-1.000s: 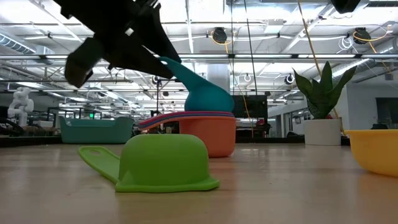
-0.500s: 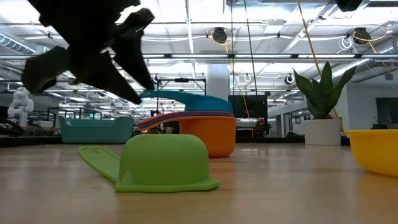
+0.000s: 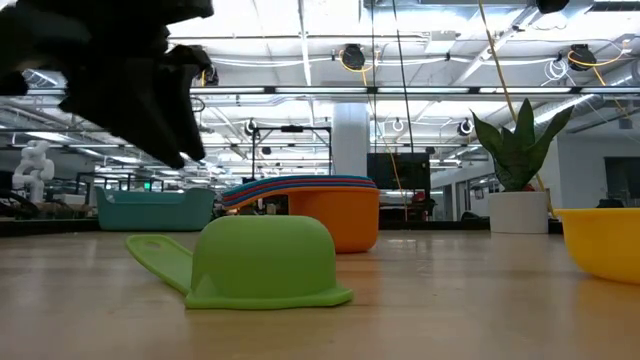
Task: Nest measuring cups in basket
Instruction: Stack the light blue measuring cup on top of the red measuring cup
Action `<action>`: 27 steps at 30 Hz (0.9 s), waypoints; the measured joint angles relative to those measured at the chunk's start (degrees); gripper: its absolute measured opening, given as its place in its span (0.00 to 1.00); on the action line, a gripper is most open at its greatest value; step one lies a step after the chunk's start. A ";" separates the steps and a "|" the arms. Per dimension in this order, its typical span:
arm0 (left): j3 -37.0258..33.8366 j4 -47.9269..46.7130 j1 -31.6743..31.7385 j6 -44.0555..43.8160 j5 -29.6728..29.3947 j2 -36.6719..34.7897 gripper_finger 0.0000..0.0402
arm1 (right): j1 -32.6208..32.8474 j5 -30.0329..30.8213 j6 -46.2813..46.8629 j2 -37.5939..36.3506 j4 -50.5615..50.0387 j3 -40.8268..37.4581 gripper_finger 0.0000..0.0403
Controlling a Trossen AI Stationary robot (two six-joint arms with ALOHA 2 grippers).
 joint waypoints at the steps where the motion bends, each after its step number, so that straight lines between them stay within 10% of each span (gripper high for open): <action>1: 0.00 0.96 0.18 -1.07 0.02 0.00 0.37 | 0.00 -0.07 -0.86 -0.01 0.00 0.00 0.29; 19: 0.00 5.01 -0.98 -20.20 0.06 0.00 0.38 | -2.62 -4.70 -14.12 -5.51 -0.51 0.00 0.29; 27: 0.01 10.83 -1.64 -26.29 -9.29 0.84 0.61 | -4.93 -4.70 -20.70 -8.84 -0.90 0.00 0.29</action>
